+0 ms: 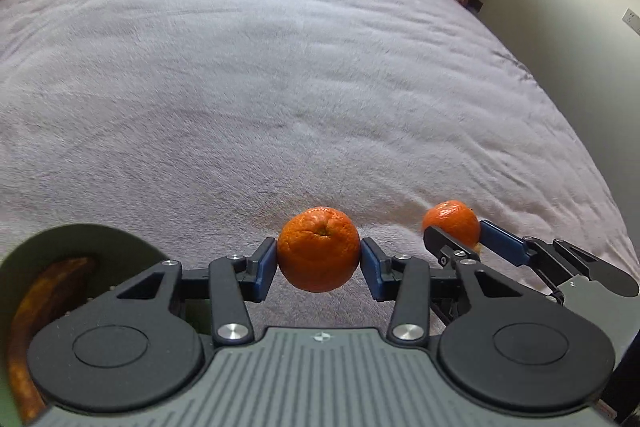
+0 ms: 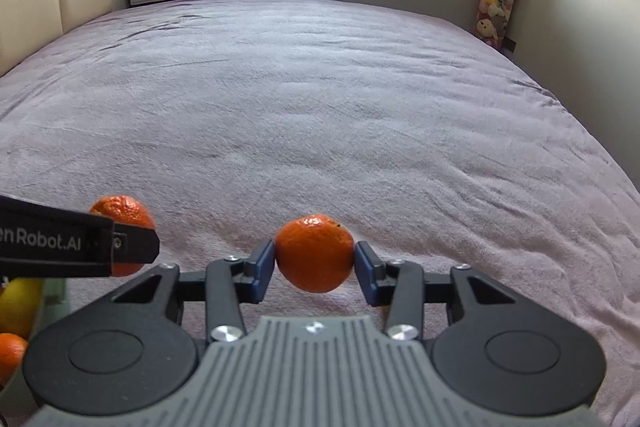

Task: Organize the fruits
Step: 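Lift both mandarins and carry them over the green colander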

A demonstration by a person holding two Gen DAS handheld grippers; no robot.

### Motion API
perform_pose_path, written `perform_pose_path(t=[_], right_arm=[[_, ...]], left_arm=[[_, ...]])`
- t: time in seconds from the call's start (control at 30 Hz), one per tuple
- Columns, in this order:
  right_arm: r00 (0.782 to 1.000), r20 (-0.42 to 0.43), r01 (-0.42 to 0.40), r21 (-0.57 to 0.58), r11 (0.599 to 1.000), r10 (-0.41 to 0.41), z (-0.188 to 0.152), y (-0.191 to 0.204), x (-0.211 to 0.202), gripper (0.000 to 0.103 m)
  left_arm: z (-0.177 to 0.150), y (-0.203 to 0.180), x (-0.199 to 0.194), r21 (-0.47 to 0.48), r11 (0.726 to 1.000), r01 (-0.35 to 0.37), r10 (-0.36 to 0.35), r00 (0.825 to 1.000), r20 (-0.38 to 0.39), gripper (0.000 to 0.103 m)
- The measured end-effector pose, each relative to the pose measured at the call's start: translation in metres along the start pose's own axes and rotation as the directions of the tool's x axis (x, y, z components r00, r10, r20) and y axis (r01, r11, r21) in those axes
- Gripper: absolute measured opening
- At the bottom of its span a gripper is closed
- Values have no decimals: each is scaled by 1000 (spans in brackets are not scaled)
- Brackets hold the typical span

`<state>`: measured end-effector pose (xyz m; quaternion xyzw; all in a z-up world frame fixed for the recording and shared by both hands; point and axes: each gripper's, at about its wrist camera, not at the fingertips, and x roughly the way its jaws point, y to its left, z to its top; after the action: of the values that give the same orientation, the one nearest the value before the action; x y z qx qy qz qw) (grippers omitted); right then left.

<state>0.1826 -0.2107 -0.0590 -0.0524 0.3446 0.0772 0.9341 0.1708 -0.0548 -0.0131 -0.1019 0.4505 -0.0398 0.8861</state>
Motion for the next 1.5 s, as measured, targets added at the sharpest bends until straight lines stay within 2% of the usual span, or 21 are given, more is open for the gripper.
perform_pose_path(t=[0.43, 0.8, 1.13, 1.3, 1.5], right_arm=[[991, 45, -122, -2, 992, 122, 13, 40, -72, 41], [974, 60, -218, -15, 976, 218, 17, 77, -115, 41], [953, 0, -303, -67, 951, 304, 12, 112, -117, 41], [947, -44, -321, -78, 944, 318, 6, 123, -103, 41], [940, -85, -334, -40, 942, 330, 3, 124, -81, 41]], left_arm=[[-10, 24, -77, -7, 1000, -29, 30, 995, 97, 50], [-19, 58, -112, -27, 999, -43, 46, 992, 116, 50], [-29, 99, -113, -42, 999, -32, 35, 997, 75, 50], [-33, 115, -105, -49, 998, -31, 33, 998, 44, 50], [-34, 129, -90, -65, 997, -28, 29, 999, 14, 50]])
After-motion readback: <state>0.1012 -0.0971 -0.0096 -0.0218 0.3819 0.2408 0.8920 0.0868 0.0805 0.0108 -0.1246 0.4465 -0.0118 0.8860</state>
